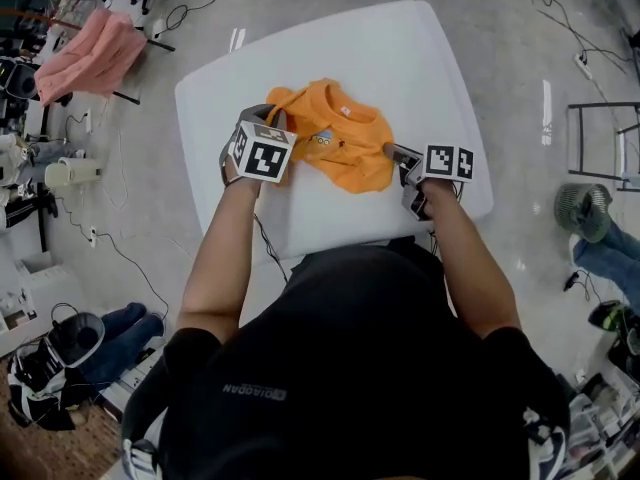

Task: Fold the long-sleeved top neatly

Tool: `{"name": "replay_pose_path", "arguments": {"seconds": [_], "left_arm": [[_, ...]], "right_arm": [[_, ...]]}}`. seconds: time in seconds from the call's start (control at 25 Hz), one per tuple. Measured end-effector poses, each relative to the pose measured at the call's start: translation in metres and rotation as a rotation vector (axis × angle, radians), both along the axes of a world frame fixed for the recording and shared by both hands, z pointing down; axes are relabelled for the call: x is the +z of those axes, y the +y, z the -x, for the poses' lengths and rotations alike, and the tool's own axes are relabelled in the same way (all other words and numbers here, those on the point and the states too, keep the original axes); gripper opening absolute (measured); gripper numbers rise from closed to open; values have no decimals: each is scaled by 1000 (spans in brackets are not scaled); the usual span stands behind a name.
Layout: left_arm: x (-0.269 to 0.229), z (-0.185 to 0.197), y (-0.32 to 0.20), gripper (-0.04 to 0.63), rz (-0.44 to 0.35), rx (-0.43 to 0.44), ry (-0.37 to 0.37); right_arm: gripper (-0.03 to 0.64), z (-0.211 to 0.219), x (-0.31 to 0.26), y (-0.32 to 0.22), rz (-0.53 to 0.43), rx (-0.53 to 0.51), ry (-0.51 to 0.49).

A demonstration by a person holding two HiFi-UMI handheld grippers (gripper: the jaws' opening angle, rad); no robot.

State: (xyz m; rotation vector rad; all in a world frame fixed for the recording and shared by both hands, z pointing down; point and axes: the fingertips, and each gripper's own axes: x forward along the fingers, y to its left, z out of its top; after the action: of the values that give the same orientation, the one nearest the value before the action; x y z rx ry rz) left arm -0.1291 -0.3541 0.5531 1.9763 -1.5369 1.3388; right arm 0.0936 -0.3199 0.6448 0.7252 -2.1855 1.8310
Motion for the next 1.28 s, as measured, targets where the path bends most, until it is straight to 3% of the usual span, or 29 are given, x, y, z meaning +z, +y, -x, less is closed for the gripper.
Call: {"name": "replay_pose_path", "arguments": {"seconds": [0.16,0.28,0.56,0.8,1.04,1.28], "left_arm": [[-21,18,5,37,-64,-42,-26],[-39,24,13,37,-126,-76,-51],[-89,19,34,37,-292,-179,-64],[-151,35,51,37,-432,-236,-93],[-211,58,63,37,-562,-321,-8],[-277,86,69,37,-696,-328,36]], "right_arm": [[24,-15,-4,-5,-71,-10,32],[23,-27,-19,-19,-193,-33,76],[21,-40,-80,-69,-744,-217,336],[21,-20,-166,-105,-1077,-257,414],[21,13,-262,-128,-1310,-274,400],[21,39,-355,-121,-1531,-254,448]]}}
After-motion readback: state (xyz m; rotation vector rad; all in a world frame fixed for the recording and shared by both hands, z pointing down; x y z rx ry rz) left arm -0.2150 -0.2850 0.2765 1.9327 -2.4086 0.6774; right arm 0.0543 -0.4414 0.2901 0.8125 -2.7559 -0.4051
